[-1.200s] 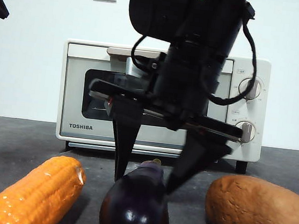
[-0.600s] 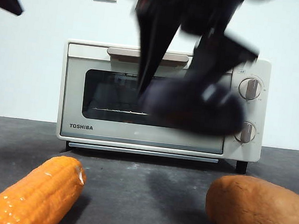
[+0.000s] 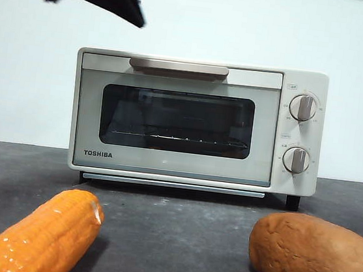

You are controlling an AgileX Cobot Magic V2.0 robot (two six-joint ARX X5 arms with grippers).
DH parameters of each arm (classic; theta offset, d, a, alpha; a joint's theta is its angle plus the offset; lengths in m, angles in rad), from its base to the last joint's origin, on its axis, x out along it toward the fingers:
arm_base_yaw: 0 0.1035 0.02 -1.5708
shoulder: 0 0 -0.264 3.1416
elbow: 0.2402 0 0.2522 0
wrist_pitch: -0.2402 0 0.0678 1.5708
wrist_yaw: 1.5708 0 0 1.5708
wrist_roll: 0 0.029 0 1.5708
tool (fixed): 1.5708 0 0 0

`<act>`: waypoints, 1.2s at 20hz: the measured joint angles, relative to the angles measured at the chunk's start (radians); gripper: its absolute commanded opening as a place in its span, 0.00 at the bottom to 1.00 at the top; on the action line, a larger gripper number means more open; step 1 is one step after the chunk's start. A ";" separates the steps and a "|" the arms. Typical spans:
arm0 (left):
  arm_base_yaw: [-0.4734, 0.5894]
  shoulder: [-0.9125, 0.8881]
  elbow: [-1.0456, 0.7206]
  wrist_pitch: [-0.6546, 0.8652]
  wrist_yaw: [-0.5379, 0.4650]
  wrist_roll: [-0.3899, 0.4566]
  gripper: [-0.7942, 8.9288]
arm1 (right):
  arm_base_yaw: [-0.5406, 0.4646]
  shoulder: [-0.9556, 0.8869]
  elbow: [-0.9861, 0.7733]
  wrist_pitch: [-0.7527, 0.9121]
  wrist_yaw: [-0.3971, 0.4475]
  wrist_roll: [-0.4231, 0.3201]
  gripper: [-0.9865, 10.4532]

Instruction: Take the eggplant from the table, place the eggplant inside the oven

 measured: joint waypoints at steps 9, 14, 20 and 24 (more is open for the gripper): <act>-0.066 0.253 0.211 -0.062 -0.104 0.072 0.09 | 0.000 -0.198 0.000 -0.029 0.026 -0.006 0.22; -0.087 0.262 0.235 -0.131 -0.119 0.095 0.09 | 0.000 -0.218 0.000 -0.029 0.074 -0.006 0.22; -0.173 0.269 0.226 -0.394 -0.022 0.111 0.09 | 0.000 -0.217 0.000 -0.029 0.102 -0.018 0.22; -0.212 0.275 0.222 -0.531 0.047 0.151 0.09 | 0.000 -0.217 0.000 -0.029 0.101 -0.024 0.22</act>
